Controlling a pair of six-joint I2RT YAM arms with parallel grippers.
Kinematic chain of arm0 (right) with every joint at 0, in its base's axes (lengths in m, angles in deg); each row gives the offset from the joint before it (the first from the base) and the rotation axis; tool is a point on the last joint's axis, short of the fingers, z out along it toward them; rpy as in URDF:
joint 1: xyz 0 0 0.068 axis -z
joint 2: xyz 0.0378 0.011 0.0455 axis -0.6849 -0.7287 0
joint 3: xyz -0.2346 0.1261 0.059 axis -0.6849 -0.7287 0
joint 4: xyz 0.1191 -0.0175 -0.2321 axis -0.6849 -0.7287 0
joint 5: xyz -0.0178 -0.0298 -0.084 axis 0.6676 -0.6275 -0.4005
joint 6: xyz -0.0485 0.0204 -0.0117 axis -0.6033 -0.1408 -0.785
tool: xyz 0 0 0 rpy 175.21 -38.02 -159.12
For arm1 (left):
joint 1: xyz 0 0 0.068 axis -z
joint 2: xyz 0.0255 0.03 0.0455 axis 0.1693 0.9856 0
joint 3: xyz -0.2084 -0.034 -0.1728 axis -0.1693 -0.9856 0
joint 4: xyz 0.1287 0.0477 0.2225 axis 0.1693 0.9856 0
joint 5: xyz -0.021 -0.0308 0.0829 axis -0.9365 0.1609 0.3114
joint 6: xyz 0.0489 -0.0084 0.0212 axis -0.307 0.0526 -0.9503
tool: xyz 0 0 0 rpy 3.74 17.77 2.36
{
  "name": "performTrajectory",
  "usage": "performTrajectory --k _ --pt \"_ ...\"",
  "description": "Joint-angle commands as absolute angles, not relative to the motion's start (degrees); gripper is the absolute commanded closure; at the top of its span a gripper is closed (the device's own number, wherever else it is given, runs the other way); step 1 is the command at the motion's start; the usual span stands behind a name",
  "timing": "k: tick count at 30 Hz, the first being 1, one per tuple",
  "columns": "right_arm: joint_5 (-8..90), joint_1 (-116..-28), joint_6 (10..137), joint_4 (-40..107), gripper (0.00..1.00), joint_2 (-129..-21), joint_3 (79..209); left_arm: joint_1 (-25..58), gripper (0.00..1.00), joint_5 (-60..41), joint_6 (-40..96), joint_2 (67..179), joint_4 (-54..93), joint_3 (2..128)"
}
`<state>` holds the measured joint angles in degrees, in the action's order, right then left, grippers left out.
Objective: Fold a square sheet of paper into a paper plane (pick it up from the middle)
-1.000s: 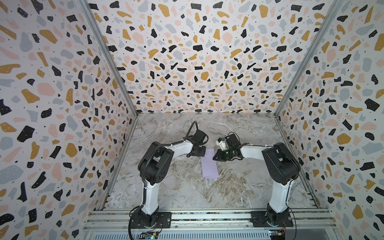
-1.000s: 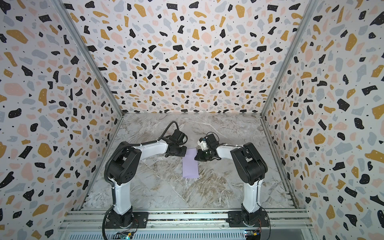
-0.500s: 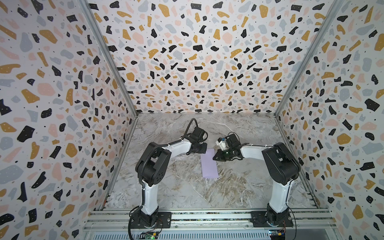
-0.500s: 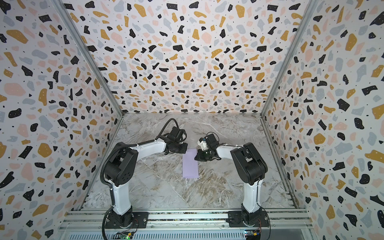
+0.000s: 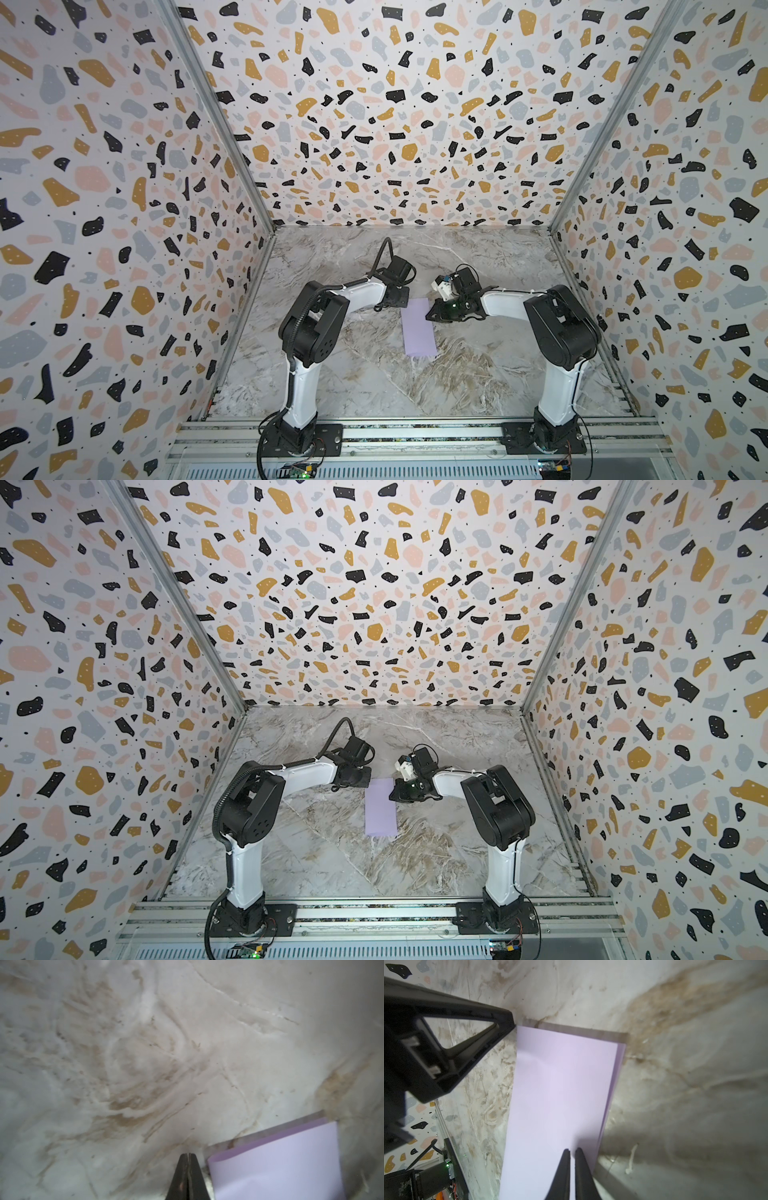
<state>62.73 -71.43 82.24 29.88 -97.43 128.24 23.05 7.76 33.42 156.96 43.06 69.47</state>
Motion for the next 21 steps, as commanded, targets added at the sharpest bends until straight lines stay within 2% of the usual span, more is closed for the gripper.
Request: performTrajectory --k 1,5,8,11,21 --pt "55.7 -71.0 81.0 24.7 0.89 -99.5 126.3 22.6 1.00 13.7 33.2 155.1 45.9 70.5" --pt "56.3 -71.1 80.4 24.8 0.90 -99.5 126.8 21.9 1.00 8.9 33.8 149.4 43.3 67.7" --pt "56.3 -71.3 80.5 24.7 0.90 -99.7 127.3 21.9 1.00 0.7 34.3 145.6 38.8 64.8" --pt "56.2 -71.5 80.5 24.6 0.89 -100.0 127.5 22.1 1.00 -6.9 34.7 146.5 37.2 64.5" --pt "55.9 -71.6 80.4 24.6 0.90 -100.3 127.1 23.6 1.00 -6.4 33.8 154.8 39.7 69.4"
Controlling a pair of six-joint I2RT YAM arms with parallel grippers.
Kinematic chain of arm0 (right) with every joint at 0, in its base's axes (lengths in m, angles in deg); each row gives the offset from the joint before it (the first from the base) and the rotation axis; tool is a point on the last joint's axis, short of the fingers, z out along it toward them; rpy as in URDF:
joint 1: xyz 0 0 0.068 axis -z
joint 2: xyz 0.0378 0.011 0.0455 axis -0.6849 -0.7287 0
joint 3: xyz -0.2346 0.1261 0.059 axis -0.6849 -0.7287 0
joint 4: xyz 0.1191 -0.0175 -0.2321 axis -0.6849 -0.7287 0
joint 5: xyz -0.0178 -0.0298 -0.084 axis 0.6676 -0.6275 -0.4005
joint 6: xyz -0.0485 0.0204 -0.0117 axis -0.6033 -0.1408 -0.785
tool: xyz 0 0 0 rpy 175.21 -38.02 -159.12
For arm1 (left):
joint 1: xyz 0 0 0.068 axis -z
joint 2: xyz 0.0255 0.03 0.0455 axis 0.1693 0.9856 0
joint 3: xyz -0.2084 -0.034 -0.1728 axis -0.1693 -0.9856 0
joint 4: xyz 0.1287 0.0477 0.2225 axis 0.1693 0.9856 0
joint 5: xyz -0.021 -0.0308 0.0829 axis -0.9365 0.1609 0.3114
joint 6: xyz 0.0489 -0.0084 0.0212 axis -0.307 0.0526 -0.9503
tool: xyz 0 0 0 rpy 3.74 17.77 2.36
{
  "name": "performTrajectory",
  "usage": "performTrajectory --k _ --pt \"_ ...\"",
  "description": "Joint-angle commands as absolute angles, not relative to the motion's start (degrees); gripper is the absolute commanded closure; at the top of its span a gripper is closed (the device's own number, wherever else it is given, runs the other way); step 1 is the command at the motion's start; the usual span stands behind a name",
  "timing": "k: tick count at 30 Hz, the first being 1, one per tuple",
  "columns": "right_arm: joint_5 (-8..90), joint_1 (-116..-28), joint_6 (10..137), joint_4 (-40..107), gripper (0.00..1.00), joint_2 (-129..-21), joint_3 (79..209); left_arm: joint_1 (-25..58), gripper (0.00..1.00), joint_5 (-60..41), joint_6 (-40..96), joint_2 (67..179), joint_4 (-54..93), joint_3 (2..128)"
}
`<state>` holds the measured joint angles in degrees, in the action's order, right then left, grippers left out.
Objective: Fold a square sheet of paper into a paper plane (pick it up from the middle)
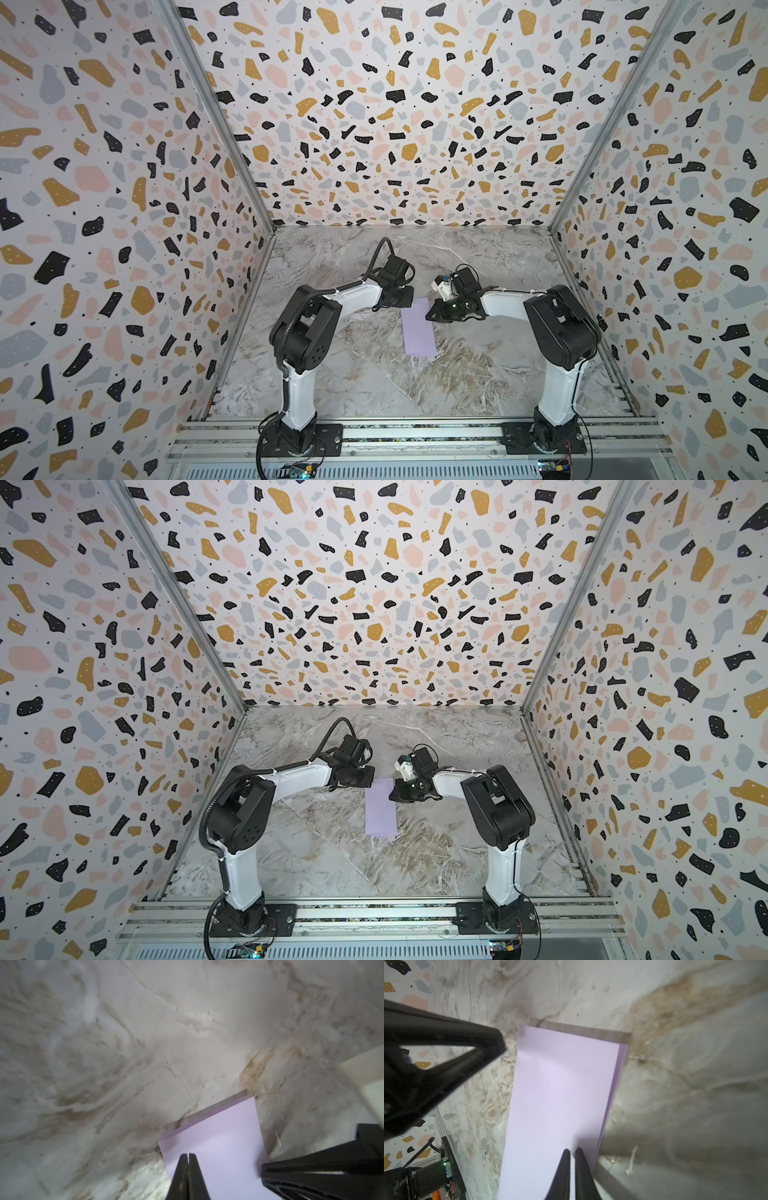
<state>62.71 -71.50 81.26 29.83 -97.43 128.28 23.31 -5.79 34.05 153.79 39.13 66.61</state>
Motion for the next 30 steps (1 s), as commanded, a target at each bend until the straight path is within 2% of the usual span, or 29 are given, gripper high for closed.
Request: performTrajectory --k 1,13,21,25,30 --pt "56.0 -71.6 80.4 24.6 0.90 -100.5 127.0 23.6 1.00 -5.8 33.6 155.5 40.2 69.8" --pt "55.5 -71.6 79.9 24.4 0.90 -100.9 127.3 20.8 1.00 4.7 30.9 156.2 45.2 67.9" --pt "59.4 -72.8 74.2 24.4 0.90 -101.6 132.4 19.2 0.99 4.4 33.7 146.6 42.6 63.5" --pt "59.8 -73.9 69.4 23.9 0.89 -101.7 137.0 17.6 0.86 3.3 37.3 139.9 39.0 58.2" --pt "57.1 -75.5 67.2 23.2 0.87 -96.9 140.4 13.1 0.75 0.0 41.7 132.5 34.9 51.0"
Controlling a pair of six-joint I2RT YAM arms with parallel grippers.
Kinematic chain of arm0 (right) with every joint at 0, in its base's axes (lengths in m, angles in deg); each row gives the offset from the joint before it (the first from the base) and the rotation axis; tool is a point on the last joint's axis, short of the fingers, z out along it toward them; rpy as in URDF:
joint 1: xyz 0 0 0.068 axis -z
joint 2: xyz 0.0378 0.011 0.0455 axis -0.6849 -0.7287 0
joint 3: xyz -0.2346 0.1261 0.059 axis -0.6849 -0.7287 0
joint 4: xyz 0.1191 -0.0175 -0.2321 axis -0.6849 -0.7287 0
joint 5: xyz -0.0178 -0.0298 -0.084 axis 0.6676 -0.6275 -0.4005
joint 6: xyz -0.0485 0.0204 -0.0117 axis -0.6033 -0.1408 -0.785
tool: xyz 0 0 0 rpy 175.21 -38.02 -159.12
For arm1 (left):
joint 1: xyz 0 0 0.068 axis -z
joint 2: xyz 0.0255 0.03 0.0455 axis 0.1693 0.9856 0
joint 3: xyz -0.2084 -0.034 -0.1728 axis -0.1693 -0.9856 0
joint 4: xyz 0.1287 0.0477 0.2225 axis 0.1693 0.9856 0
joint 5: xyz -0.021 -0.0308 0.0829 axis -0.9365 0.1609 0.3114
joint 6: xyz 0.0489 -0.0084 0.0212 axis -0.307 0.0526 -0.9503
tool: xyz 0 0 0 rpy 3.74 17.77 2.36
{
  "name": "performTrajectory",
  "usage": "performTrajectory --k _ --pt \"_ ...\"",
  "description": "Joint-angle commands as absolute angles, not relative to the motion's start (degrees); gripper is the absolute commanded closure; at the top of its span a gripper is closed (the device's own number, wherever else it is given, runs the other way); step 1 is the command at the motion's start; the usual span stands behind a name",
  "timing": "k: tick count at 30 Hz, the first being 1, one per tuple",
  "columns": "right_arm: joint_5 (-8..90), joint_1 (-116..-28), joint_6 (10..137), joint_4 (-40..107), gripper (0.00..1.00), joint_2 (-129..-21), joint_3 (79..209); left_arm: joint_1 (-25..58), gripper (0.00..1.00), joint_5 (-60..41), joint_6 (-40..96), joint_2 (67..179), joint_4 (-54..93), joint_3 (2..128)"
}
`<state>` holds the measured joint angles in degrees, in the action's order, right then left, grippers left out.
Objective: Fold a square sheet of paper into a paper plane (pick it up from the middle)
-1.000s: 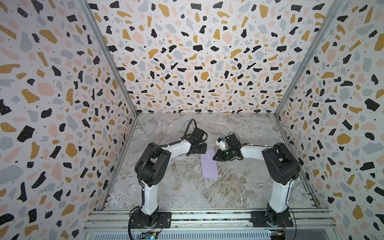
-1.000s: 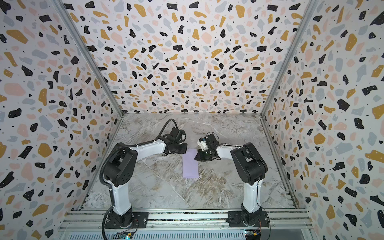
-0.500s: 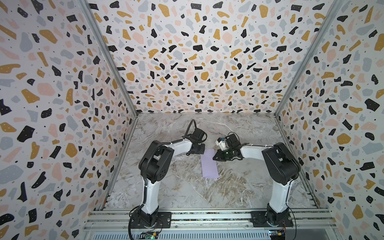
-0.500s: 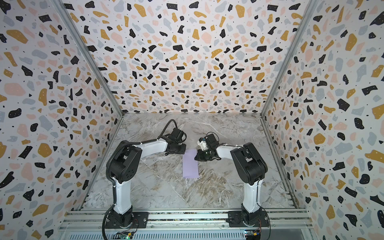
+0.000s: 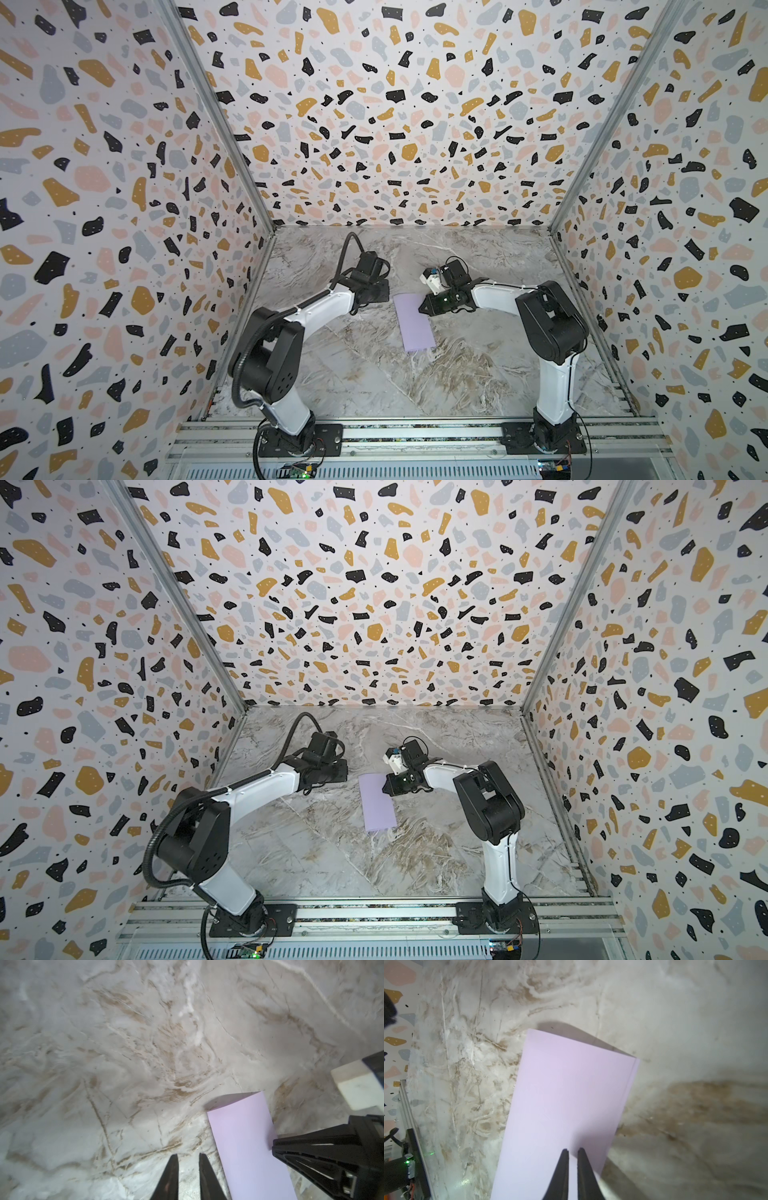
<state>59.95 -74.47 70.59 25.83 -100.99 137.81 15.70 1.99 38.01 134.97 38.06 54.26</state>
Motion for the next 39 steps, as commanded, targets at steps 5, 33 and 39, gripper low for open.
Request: performTrajectory --k 5,33,39 --pt "48.4 -80.1 68.2 20.4 0.84 -94.0 140.9 8.5 0.60 -2.8 44.0 126.3 32.3 45.0" --pt "46.3 -90.4 57.1 13.6 0.84 -97.1 136.7 6.1 0.57 -27.5 48.3 127.7 15.2 37.2" --pt "48.6 -90.3 61.1 18.4 0.85 -96.3 133.9 10.5 0.74 -29.8 50.2 133.3 10.2 38.0"
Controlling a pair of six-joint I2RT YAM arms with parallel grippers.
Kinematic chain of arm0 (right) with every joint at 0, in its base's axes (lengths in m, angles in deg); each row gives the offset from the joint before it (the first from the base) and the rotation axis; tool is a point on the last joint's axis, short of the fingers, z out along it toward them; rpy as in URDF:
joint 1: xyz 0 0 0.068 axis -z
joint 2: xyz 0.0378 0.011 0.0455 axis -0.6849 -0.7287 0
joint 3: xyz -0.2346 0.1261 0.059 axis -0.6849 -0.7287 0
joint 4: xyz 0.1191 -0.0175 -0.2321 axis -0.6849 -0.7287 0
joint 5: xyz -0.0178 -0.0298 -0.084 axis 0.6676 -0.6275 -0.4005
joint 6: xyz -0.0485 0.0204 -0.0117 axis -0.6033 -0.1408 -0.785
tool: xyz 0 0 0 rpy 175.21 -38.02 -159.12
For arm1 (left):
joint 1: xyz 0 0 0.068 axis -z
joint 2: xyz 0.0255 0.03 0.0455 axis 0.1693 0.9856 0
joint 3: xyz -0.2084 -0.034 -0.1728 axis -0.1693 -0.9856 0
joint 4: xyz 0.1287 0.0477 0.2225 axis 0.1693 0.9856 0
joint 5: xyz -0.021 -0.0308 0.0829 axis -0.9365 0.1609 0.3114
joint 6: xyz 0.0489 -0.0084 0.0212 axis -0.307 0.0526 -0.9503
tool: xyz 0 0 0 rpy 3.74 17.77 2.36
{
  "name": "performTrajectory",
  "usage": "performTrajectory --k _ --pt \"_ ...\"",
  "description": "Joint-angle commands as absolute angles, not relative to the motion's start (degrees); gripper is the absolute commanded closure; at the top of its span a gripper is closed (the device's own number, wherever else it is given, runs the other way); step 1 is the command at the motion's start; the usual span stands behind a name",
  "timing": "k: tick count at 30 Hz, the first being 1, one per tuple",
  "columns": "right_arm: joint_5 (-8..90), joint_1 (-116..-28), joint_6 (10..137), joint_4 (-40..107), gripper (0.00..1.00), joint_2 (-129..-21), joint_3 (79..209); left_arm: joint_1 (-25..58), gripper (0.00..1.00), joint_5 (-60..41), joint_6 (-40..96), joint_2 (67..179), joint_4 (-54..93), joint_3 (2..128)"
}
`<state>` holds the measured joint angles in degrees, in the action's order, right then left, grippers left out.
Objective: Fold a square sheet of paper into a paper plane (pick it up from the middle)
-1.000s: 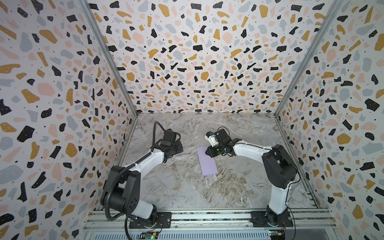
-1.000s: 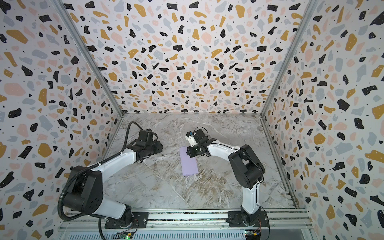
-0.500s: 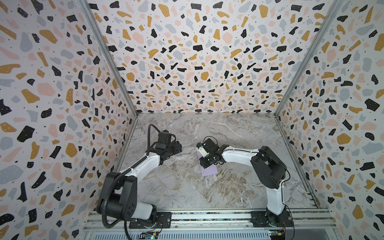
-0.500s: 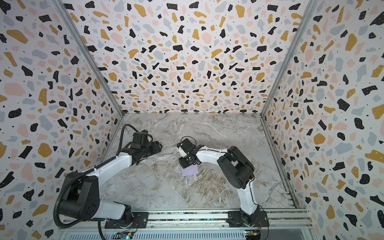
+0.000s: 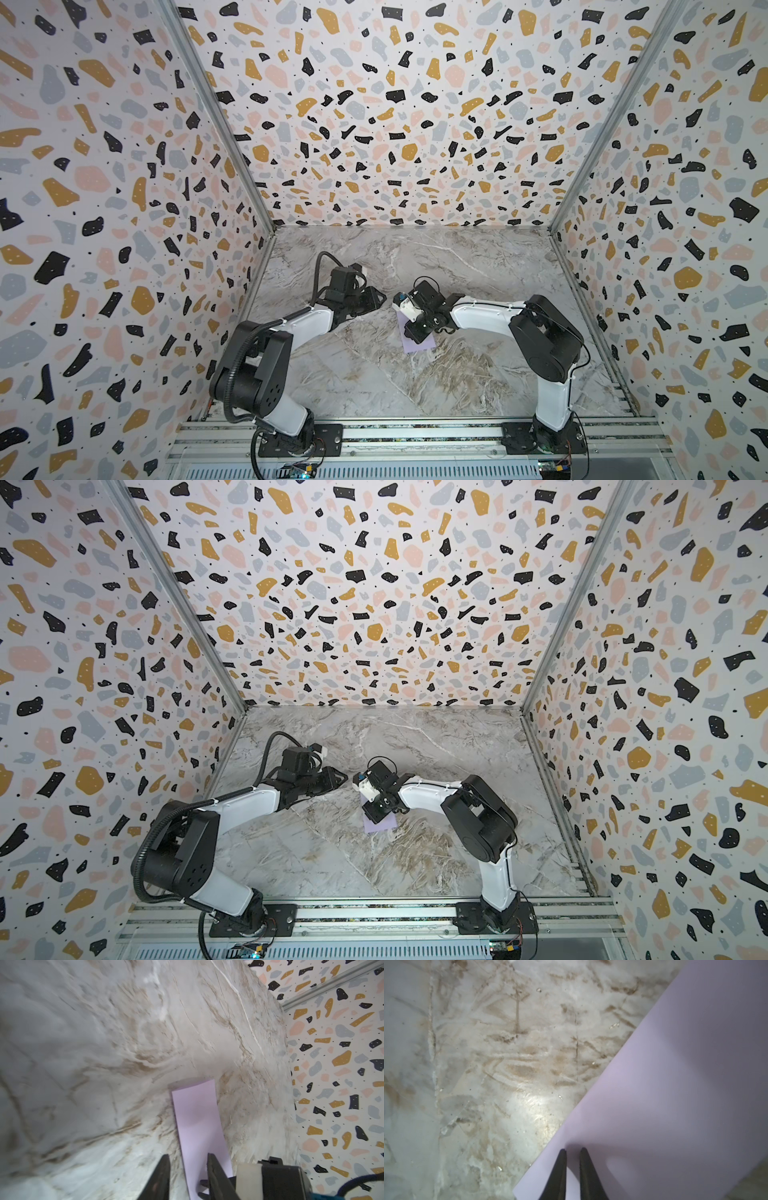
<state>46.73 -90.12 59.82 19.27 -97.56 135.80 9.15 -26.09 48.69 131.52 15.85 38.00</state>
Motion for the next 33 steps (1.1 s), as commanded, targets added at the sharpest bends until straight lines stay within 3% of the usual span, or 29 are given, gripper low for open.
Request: performTrajectory --k 1,11,33 --pt "48.7 -90.2 62.1 19.3 0.85 -96.1 133.3 10.9 0.77 -30.0 50.3 134.4 10.1 38.4" --pt "48.4 -90.0 67.5 24.7 0.85 -94.2 130.2 12.6 0.93 -30.5 47.7 143.4 11.7 43.6" --pt "56.2 -87.0 77.7 32.0 0.88 -94.4 131.0 12.7 1.00 -27.4 45.1 149.9 16.4 46.4"
